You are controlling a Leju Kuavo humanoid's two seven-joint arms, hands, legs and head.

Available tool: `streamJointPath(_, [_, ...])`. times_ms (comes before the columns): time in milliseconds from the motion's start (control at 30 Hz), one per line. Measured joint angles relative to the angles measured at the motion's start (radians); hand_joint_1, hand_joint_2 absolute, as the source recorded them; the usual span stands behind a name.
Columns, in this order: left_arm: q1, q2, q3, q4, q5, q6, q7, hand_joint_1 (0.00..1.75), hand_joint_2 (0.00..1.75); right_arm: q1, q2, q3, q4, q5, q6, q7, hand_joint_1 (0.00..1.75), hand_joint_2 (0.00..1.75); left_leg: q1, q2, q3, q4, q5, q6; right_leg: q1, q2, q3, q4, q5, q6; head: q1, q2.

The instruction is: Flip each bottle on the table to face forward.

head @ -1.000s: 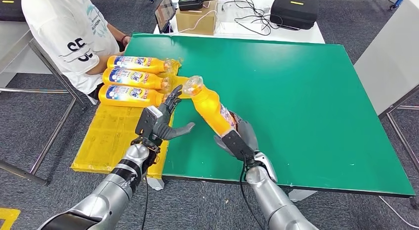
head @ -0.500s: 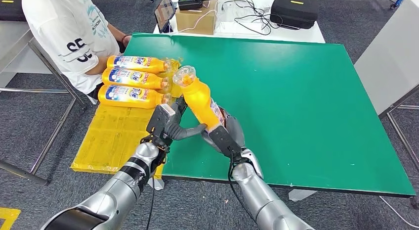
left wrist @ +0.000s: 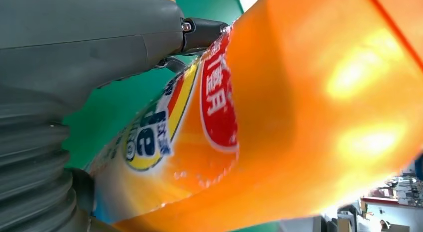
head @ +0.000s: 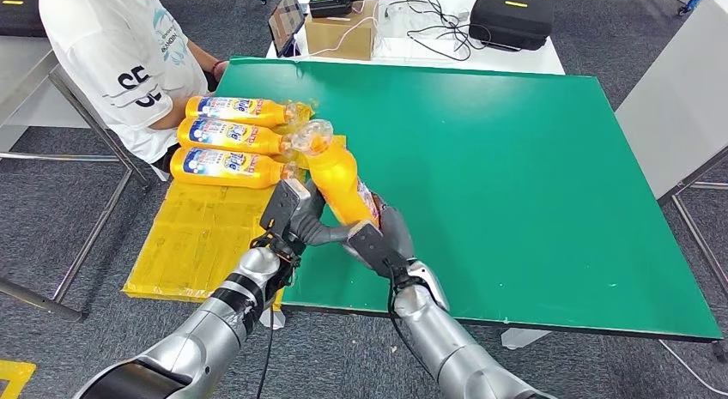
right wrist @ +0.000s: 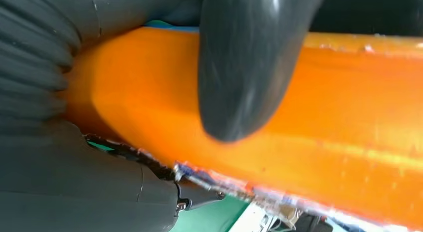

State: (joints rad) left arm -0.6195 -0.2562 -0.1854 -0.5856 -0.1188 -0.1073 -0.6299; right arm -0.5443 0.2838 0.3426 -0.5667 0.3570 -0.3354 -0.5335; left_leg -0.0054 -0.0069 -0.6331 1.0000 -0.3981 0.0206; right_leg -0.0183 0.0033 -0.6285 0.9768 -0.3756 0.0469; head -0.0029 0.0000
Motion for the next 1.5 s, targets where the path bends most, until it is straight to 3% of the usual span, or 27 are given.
streamJointPath(600, [0.018,0.008,-0.002,0.0,0.117,-0.096,0.043,0.05,1.75,-0.028,0.01,0.062,0.067,0.056,0.004,0.06,1.75,1.75,0.0,0.0,0.0,0.0,0.0,0.0,0.0,0.0,0.0,0.0,0.0,0.0,0.0,0.0])
streamJointPath(667, [0.019,0.011,-0.002,-0.001,0.138,-0.119,0.051,0.92,1.75,-0.028,0.009,0.068,0.069,0.059,0.005,0.069,1.75,1.75,0.0,0.0,0.0,0.0,0.0,0.0,0.0,0.0,0.0,0.0,0.0,0.0,0.0,0.0])
streamJointPath(700, [0.02,0.013,-0.002,-0.002,0.146,-0.129,0.055,1.36,1.75,-0.028,0.009,0.07,0.07,0.062,0.006,0.073,1.57,1.75,0.0,0.0,0.0,0.0,0.0,0.0,0.0,0.0,-0.001,0.0,0.0,0.0,0.0,0.0])
streamJointPath(733, [0.022,0.015,-0.002,-0.004,0.154,-0.138,0.059,1.75,1.75,-0.029,0.009,0.071,0.072,0.064,0.007,0.077,1.13,1.75,0.0,0.0,0.0,0.0,0.0,0.0,0.0,0.0,-0.001,0.0,0.0,0.0,0.0,0.0])
streamJointPath(800, [0.024,0.019,-0.002,-0.011,0.165,-0.154,0.065,1.75,1.75,-0.032,0.007,0.074,0.075,0.072,0.01,0.087,0.26,1.75,0.0,0.0,0.0,0.0,0.0,0.0,0.0,0.0,-0.001,0.0,0.0,0.0,0.0,0.0])
streamJointPath(833, [0.024,0.02,-0.003,-0.015,0.169,-0.16,0.065,1.75,1.75,-0.033,0.007,0.077,0.077,0.076,0.013,0.092,0.0,1.75,0.0,0.001,0.0,0.0,0.0,0.0,0.0,0.0,-0.001,0.0,0.0,0.0,0.0,0.0])
streamJointPath(1500, [0.034,0.034,0.016,-0.141,0.35,-0.189,0.097,1.75,1.75,-0.013,-0.003,0.085,0.093,0.048,-0.019,0.102,0.0,1.75,0.0,-0.001,-0.001,0.0,0.0,0.0,0.0,0.0,-0.001,0.0,0.0,0.0,0.0,0.0])
